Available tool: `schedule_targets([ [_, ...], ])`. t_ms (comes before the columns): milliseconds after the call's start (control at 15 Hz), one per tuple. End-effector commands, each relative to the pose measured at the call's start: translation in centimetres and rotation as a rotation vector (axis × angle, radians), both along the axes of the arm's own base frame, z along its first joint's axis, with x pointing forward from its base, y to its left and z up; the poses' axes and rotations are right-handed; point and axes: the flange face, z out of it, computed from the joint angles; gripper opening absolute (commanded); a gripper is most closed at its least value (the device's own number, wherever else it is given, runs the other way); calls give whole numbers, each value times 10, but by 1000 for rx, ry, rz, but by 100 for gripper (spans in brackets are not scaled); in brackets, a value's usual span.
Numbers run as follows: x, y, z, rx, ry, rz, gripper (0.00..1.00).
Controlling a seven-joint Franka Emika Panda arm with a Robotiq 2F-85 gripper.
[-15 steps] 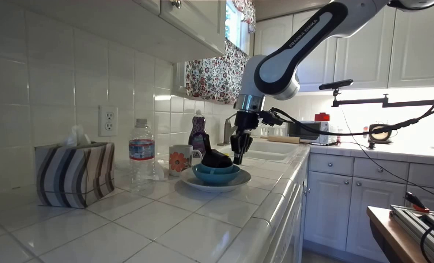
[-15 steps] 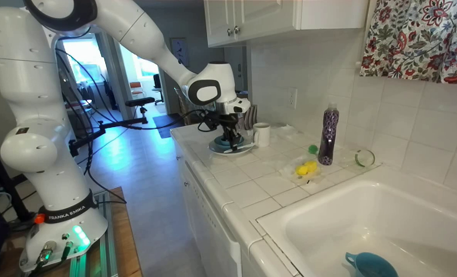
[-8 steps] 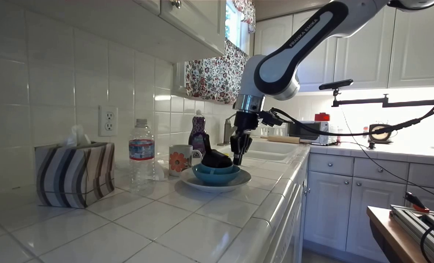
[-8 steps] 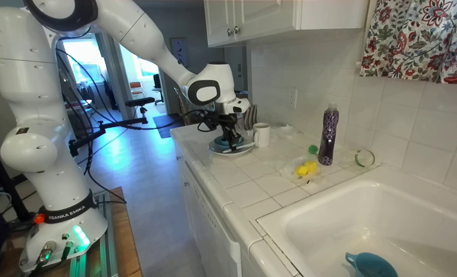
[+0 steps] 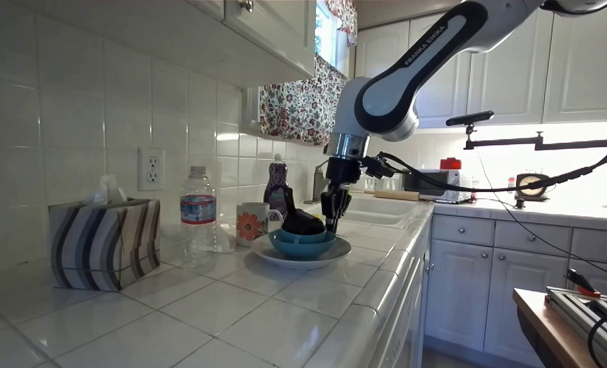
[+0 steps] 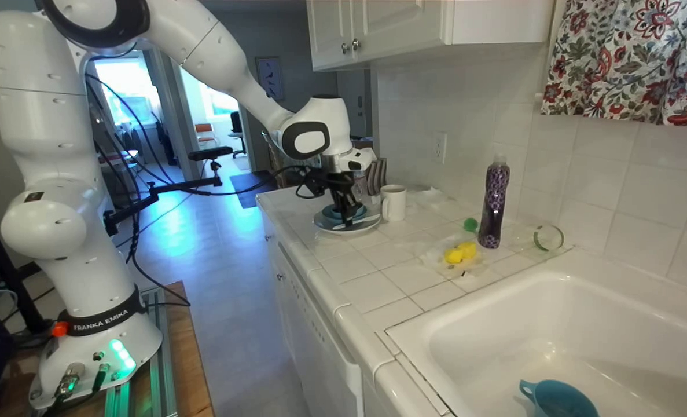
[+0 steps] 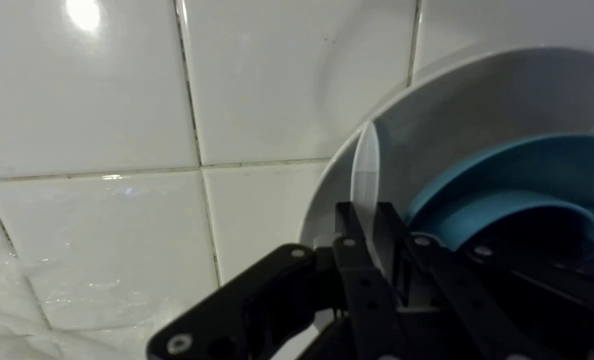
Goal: Put the plastic knife on the white plate
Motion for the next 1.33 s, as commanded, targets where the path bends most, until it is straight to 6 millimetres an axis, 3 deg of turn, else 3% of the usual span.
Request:
schedule_targets([
  [0,-2,2,0,22,4,5,45],
  [533,-16,-14,14,-92,23,-58,99],
  [933,-46,-35,40,-231,164,-158,100],
  [1267,-60,-32,54,-166,235,-138,100],
])
